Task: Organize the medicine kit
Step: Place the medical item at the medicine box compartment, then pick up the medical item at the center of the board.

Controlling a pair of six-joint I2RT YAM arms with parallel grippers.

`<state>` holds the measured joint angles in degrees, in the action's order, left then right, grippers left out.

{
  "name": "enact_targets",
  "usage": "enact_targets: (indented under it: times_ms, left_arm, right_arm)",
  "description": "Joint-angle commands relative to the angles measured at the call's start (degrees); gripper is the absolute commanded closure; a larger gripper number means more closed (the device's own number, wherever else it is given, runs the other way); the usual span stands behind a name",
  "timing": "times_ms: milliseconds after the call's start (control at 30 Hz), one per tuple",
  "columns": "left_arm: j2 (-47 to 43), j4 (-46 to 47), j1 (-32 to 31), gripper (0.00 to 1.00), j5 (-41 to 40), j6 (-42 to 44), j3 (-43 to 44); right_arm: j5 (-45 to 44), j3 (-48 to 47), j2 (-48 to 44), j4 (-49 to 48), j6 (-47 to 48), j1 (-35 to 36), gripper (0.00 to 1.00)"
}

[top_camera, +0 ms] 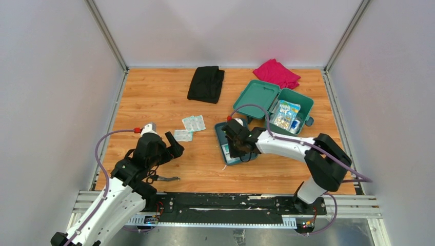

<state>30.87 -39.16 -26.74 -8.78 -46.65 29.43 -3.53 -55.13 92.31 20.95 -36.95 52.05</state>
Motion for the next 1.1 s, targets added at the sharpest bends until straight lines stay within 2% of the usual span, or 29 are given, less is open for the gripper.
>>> enact_targets:
  times_ms: [0, 267, 467, 667, 833, 1067]
  left_arm:
    - [-0.6, -1.9, 0.3, 0.00, -3.9, -2.6, -0.8]
    - [1.2, -0.2, 0.3, 0.00, -5.7, -1.7, -1.0]
    - [5.7, 4.1, 0.3, 0.00, -4.2, -0.8, 0.4]
    - [13.7, 12.2, 0.3, 0.00, -3.5, 0.5, 2.2]
    - [22.2, 20.3, 1.5, 0.00, -2.2, 1.4, 3.8]
    - [34.9, 31.3, 9.9, 0.00, 6.1, 2.5, 4.9]
  right_arm:
    - [-3.5, 2.1, -7.9, -0.9, 1.9, 0.4, 0.91]
    - [-3.7, 7.1, -16.9, -4.3, 3.0, 0.6, 0.78]
    - [-2.9, 3.0, -16.2, -2.2, 6.2, 0.5, 0.68]
    - [-1.0, -6.0, -9.4, -1.3, 10.5, -0.3, 0.54]
    - [5.4, -17.6, 1.7, -0.7, 10.8, -4.0, 0.54]
    - [10.9, -31.0, 14.7, -0.4, 11.0, -8.4, 0.52]
